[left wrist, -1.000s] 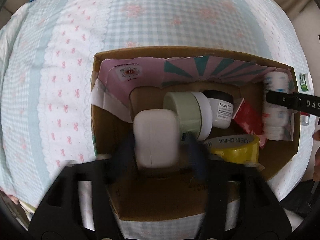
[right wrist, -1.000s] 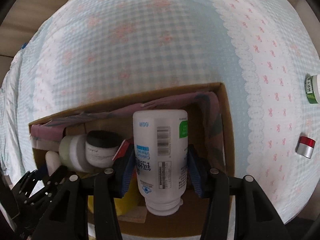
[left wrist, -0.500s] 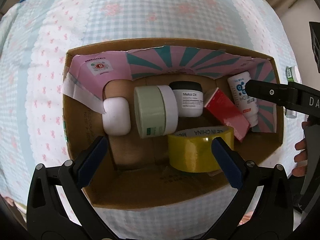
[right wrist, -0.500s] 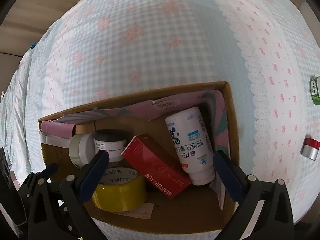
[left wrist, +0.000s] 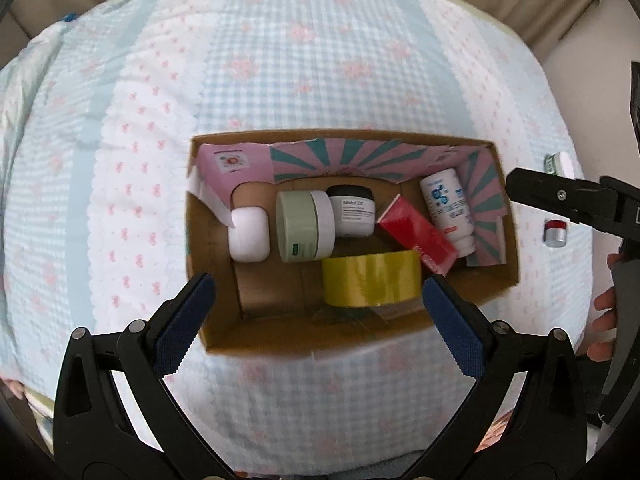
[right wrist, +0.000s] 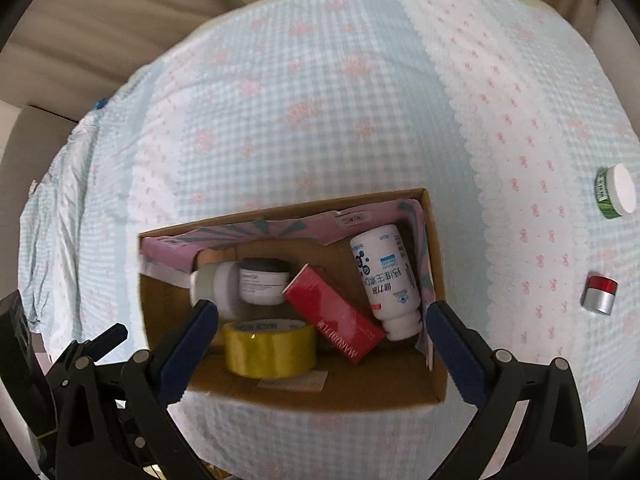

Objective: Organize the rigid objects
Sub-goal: 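Move both tools back toward the green jar and red-capped tin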

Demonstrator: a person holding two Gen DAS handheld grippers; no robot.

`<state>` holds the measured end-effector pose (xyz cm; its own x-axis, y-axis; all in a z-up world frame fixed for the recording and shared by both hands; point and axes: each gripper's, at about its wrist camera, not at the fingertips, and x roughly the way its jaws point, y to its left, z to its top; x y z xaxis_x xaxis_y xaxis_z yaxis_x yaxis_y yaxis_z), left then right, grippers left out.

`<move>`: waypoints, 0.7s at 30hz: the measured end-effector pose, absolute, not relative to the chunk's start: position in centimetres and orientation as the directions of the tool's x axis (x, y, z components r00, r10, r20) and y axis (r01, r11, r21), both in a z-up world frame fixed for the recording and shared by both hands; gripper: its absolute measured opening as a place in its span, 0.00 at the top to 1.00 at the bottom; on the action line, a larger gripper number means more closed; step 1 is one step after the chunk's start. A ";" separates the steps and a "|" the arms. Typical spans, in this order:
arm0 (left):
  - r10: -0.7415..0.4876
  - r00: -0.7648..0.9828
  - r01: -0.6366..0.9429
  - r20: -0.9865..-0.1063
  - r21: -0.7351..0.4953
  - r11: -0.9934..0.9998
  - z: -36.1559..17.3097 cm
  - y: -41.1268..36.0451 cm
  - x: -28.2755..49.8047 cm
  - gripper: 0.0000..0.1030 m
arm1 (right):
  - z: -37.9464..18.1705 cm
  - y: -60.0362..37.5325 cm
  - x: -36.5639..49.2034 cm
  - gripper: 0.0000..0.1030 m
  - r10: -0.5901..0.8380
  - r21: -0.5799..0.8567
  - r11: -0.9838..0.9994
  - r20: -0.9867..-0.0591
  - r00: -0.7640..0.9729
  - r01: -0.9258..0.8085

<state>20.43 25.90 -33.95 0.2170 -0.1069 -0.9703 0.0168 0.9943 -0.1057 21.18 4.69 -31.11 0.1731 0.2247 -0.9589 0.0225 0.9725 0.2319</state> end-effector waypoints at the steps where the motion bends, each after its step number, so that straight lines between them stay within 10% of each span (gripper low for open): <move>1: -0.107 0.226 0.019 -0.968 -0.106 0.994 -33.3 26.0 20.2 0.00 | -30.4 4.6 20.7 0.00 0.225 0.233 0.972 -0.957 0.181 0.024; 21: -0.189 0.429 0.273 -0.883 -0.073 0.959 -21.9 14.3 15.8 0.00 | -16.1 -6.2 7.9 0.00 0.134 0.216 0.966 -0.889 0.437 0.143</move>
